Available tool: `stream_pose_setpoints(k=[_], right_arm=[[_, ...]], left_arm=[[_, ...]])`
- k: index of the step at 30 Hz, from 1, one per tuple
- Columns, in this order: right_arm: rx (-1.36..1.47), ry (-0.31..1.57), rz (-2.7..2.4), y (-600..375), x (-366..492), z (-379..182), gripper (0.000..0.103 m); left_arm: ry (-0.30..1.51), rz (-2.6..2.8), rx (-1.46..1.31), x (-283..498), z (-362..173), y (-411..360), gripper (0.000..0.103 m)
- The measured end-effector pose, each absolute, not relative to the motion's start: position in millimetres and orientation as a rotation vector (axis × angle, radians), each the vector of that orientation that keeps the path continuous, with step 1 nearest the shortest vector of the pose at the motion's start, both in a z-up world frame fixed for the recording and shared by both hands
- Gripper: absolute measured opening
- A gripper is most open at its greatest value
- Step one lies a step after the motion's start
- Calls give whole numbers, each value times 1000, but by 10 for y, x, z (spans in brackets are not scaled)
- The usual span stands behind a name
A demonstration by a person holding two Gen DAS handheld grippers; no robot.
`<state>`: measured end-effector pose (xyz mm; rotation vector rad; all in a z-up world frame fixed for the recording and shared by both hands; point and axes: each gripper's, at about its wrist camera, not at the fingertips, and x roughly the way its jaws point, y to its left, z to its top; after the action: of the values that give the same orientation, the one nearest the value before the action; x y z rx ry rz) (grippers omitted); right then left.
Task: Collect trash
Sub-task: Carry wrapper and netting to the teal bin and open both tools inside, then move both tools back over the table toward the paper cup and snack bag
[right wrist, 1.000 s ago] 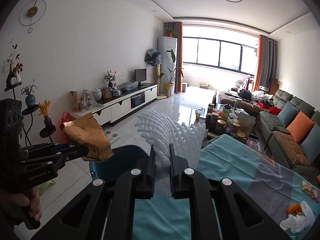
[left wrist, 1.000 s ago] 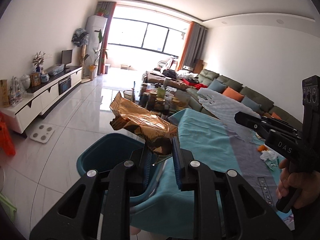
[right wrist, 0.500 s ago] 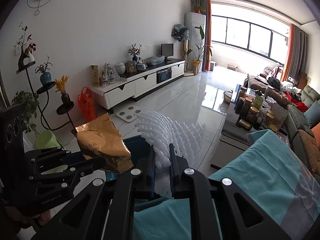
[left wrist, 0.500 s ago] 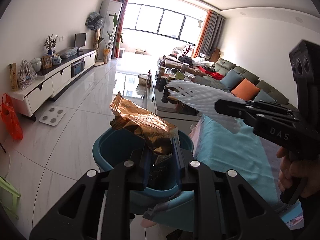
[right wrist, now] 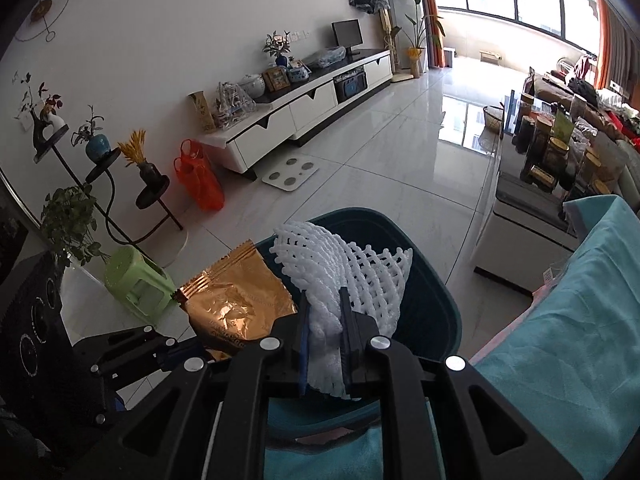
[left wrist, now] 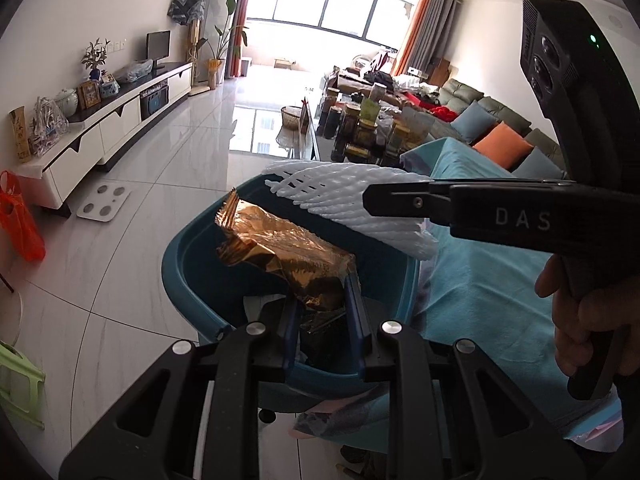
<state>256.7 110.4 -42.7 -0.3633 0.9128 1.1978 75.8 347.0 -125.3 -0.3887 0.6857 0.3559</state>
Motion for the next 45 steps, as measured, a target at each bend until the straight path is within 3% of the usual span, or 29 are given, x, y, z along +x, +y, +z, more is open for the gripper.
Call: stream_pose_setpoints(k=[7,10,13,16,22,30,40,45], right_arm=[[-355,972,1181,1193,2643,-576,19],[-352,979,1176,1220,2653,-595,24],[-336,983,1181,1227,2655,-589,42],[-319,983,1184,1207,2707,-585,50],[-261,952,1189,1069,2735,-467,54],[-135,817,1160,458,2727,-150,77],[-43,724,1081,-234,2737,16,94],[-20,661,1031,-599,2689,87,96]], left_arm=[[731,361,-393,896,-1446,3571,25],[736,368,-380,935,-1463,3516,32],[727,384,-372,944,-1433,3468,40],[710,399,-374,849,-1356,3457,46],[669,424,-397,662,-1252,3470,55],[501,432,-372,433,-752,3329,95],[405,452,-312,439,-295,2943,97],[373,468,-281,426,-159,2694,97]])
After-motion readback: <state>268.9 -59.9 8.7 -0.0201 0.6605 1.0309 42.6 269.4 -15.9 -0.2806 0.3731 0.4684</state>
